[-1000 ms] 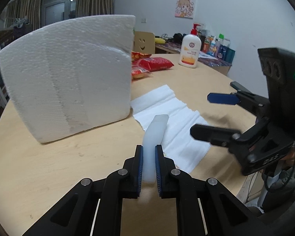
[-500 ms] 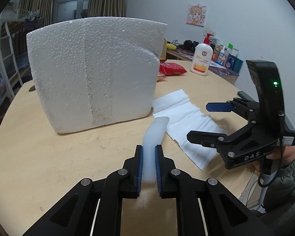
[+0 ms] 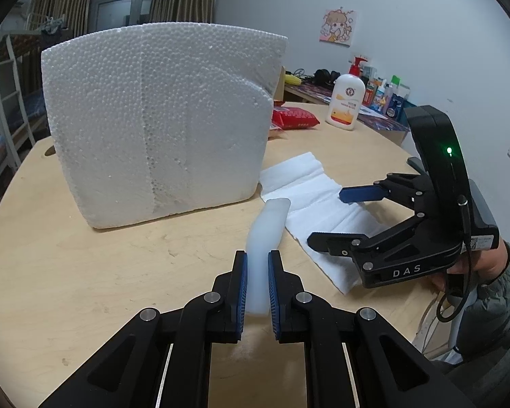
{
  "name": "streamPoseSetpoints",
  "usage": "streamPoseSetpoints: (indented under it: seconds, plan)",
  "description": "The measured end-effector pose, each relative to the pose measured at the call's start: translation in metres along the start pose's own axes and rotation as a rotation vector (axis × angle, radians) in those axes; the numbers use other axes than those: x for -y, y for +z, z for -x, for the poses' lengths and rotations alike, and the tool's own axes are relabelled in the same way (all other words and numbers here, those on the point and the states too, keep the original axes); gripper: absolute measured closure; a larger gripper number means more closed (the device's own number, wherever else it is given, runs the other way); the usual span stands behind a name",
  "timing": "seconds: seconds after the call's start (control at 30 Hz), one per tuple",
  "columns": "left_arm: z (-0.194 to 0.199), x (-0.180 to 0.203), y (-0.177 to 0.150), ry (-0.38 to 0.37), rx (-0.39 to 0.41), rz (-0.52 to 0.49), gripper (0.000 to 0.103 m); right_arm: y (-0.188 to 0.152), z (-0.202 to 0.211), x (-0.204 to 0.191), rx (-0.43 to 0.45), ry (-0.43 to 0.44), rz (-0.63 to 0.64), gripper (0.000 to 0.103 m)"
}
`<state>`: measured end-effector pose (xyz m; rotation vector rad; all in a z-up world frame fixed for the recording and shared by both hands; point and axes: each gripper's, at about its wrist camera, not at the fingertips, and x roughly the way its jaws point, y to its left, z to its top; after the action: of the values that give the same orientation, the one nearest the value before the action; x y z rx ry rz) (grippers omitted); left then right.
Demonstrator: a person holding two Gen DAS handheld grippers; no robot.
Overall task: Organize soft objects
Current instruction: 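Lower the open right tool onto the white tissues, then close the right tool on the white tissues and lift them, then carry the foam strip in the left tool while the right tool carries the tissues over the foam box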
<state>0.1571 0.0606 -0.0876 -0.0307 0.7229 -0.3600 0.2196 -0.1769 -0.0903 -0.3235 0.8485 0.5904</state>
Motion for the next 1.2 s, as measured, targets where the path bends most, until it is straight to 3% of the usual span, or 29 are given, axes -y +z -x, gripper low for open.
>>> streamPoseSetpoints:
  seconds: [0.33,0.37,0.4,0.47,0.53,0.77,1.2]
  plan:
    - [-0.003,0.001,0.001,-0.012,-0.006,-0.003,0.090,-0.001,0.000,0.000,-0.021,0.034,0.021,0.016]
    - [-0.003,0.001,0.002,-0.012,-0.005,-0.005,0.090,-0.001,0.001,0.000,-0.021,0.034,0.022,0.020]
    - [-0.003,0.002,0.002,-0.011,-0.004,-0.007,0.090,-0.001,0.003,-0.001,-0.014,0.037,0.026,0.026]
    - [-0.002,0.003,0.003,-0.009,-0.002,-0.009,0.090,-0.004,0.010,-0.002,0.005,0.038,0.031,0.076]
    - [-0.001,0.004,0.003,-0.005,0.002,-0.008,0.090,-0.008,0.013,-0.002,0.015,0.029,0.024,0.091]
    - [0.010,0.012,0.005,-0.004,0.031,-0.020,0.090,-0.019,0.026,0.004,0.103,0.075,-0.059,0.091]
    - [0.047,0.028,0.011,0.030,0.127,-0.004,0.090,-0.018,0.084,0.008,0.282,0.069,-0.089,0.091]
